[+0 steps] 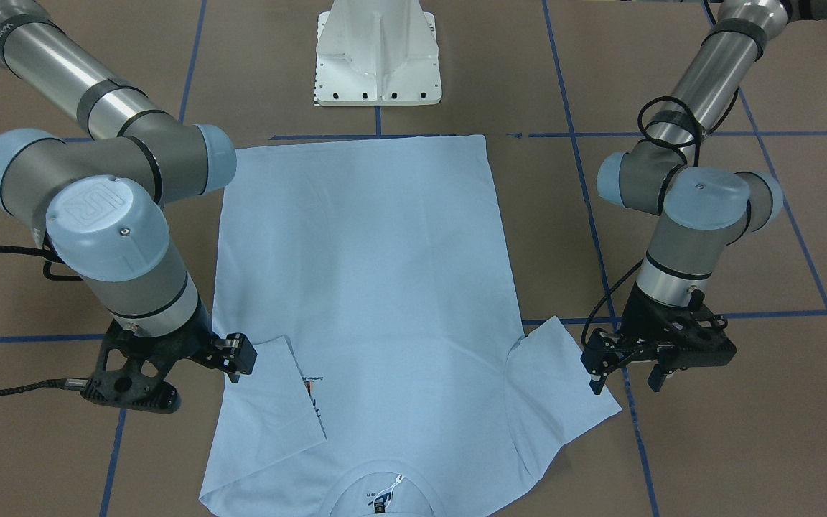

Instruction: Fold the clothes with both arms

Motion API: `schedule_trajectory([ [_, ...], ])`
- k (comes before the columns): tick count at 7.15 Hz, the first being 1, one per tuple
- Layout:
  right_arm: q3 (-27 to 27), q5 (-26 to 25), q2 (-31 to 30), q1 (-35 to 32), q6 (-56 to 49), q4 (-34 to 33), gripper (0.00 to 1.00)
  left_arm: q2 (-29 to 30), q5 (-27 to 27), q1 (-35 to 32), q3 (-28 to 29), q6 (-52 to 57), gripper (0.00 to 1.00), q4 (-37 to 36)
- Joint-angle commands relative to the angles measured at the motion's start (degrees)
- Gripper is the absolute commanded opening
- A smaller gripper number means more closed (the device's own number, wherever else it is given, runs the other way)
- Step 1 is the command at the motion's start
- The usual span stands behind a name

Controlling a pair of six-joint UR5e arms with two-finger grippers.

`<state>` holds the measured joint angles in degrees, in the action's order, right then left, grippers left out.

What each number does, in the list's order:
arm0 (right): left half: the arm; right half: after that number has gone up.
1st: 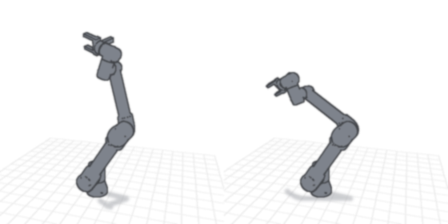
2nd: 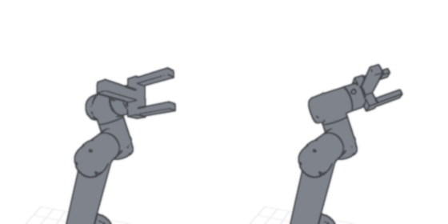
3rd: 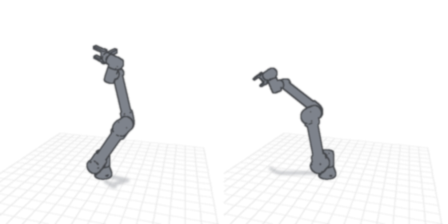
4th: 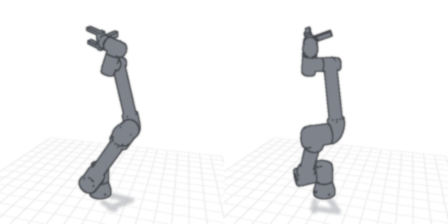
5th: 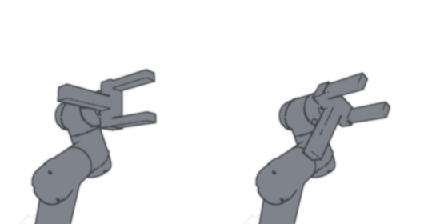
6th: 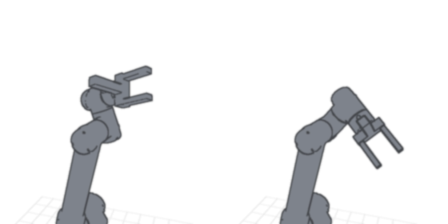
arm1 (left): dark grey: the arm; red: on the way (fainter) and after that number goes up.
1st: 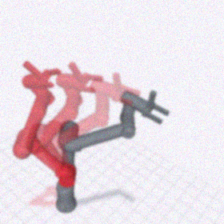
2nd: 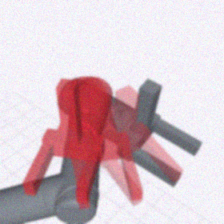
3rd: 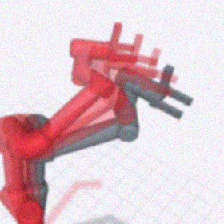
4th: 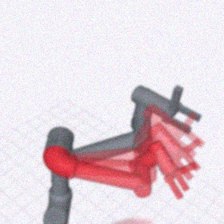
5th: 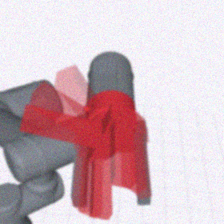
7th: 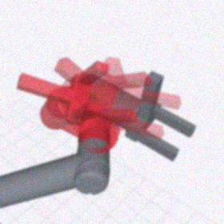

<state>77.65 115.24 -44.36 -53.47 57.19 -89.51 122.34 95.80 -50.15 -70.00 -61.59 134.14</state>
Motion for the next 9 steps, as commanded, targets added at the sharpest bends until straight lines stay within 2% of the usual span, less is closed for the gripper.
schedule_trajectory([
  [1, 3.4, 3.2, -2.1, -0.9, -1.2, -1.3, 1.0, 0.7, -3.9, 1.8, 5.4, -1.2, 0.98, 0.8],
  [4, 3.4, 3.2, -2.1, -0.8, -0.5, -0.8, 1.0, 4.7, -3.9, 1.9, 14.7, -1.2, 0.98, 7.0],
  [9, 3.2, 3.2, -2.1, -0.8, -0.4, -0.4, 1.0, 4.8, -3.7, 1.6, 14.2, -0.5, 0.87, 6.9],
])
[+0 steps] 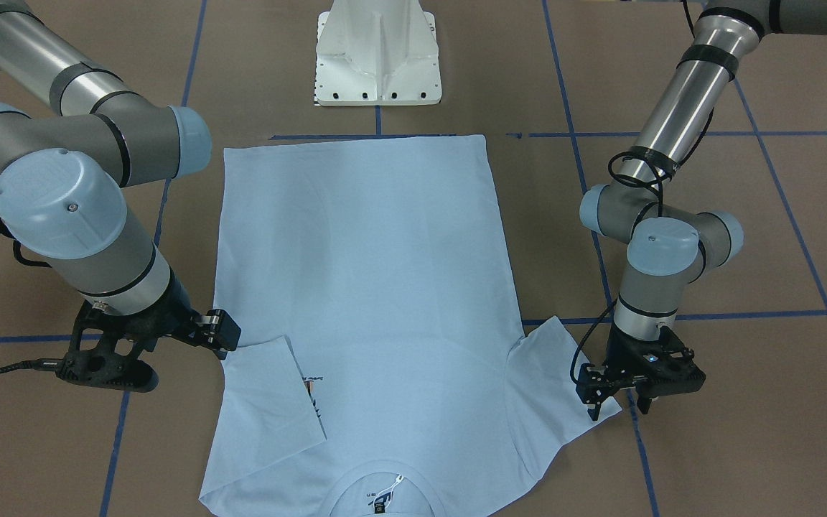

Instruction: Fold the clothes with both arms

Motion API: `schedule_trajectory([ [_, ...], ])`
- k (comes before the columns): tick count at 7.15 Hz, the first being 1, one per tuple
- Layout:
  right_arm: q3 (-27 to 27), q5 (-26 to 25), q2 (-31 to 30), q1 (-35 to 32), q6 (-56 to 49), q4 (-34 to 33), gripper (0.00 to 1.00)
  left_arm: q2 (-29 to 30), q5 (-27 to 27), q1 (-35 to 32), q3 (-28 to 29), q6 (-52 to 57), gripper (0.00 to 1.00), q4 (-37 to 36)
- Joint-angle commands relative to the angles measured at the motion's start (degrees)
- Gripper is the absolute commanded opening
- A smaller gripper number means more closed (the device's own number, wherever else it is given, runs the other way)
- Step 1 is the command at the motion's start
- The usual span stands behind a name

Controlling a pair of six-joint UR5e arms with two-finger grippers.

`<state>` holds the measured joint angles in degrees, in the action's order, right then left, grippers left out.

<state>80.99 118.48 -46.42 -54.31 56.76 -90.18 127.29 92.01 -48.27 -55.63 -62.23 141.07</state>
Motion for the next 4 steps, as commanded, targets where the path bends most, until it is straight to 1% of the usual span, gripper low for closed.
schedule_trajectory([
  [1, -0.1, 0.0, -0.1, 0.0, 0.0, 0.3, 1.0, -0.5, 0.4, -0.2, -1.0, 0.2, 0.85, -0.2],
  [4, -0.6, -0.1, -0.1, 0.1, 0.0, 0.4, 1.0, -0.7, 0.5, -0.2, -1.7, 0.2, 0.83, -0.4],
])
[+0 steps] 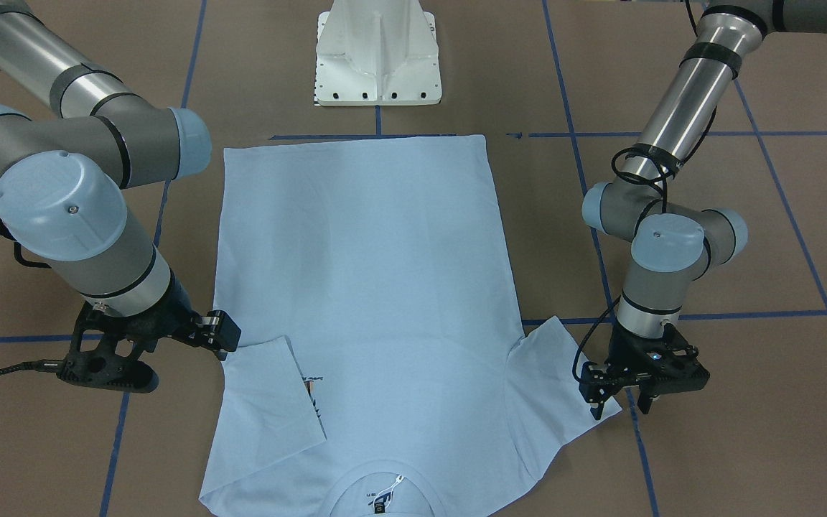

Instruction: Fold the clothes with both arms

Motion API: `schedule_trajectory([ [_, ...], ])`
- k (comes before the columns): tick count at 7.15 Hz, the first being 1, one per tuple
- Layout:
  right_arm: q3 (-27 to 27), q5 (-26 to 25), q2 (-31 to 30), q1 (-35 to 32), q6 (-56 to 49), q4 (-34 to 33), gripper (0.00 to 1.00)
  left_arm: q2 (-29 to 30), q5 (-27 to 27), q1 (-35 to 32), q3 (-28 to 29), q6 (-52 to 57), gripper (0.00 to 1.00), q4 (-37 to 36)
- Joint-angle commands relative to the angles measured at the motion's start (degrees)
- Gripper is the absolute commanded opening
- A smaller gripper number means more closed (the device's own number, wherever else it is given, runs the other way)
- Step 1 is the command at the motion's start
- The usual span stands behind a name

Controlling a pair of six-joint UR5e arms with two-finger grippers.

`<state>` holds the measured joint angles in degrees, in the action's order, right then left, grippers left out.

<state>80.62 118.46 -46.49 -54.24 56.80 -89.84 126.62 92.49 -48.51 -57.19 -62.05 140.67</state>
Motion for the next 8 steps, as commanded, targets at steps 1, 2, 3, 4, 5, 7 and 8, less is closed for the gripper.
schedule_trajectory([
  [1, -0.2, -0.1, 0.0, 0.0, 0.0, 0.0, 1.0, -0.1, 0.1, 0.1, -0.1, 0.0, 0.81, 0.0],
  [2, -0.2, -0.1, -0.1, 0.1, 0.0, 0.0, 1.0, -0.1, 0.1, 0.1, -0.1, 0.0, 0.79, 0.0],
  [3, -0.3, -0.1, -0.1, 0.0, 0.0, 0.0, 1.0, -0.1, 0.0, 0.3, -0.1, 0.0, 0.79, 0.0],
  [4, -0.3, -0.1, -0.3, 0.0, -0.1, 0.1, 1.0, -0.1, 0.0, 0.3, -0.1, 0.0, 0.79, 0.0],
  [5, -0.4, -0.2, -1.1, 0.0, -0.1, 1.4, 1.0, -0.2, -0.1, 0.3, -0.1, 0.0, 0.79, 0.0],
  [7, -0.4, -0.2, -1.4, 0.1, 0.0, 2.3, 1.0, -0.2, -0.1, 0.4, -0.1, 0.0, 0.7, 0.0],
  [8, -0.4, -0.2, -1.4, 0.1, 0.1, 2.4, 1.0, -0.2, -0.2, 0.5, -0.1, 0.0, 0.59, 0.0],
])
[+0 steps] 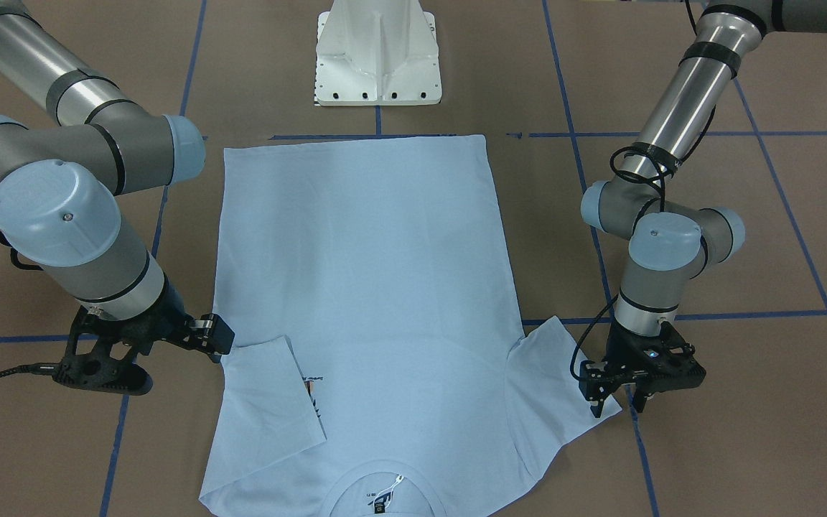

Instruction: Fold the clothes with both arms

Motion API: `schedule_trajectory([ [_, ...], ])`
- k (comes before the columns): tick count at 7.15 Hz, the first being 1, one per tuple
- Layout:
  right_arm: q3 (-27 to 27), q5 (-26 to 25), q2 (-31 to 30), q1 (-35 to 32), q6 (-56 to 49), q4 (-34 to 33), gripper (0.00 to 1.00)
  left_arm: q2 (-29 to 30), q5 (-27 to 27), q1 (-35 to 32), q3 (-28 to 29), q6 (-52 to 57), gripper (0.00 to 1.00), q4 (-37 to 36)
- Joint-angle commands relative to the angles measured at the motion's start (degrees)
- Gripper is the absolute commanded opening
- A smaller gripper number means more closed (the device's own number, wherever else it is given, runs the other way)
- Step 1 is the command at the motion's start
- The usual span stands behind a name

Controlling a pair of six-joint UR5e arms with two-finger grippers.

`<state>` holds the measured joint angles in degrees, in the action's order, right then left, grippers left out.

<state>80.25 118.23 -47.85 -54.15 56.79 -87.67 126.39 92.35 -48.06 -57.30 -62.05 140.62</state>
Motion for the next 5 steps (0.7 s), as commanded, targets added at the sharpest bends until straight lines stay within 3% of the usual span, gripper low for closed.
schedule_trajectory([
  [1, 0.0, 0.0, 0.0, 0.0, 0.0, 0.2, 1.0, 0.0, -0.1, 0.1, 0.0, 0.0, 0.46, 0.0],
  [5, -0.1, 0.0, 0.0, 0.0, 0.0, 0.2, 1.0, 0.3, 0.1, 0.1, -1.2, 0.0, 0.0, -0.4],
])
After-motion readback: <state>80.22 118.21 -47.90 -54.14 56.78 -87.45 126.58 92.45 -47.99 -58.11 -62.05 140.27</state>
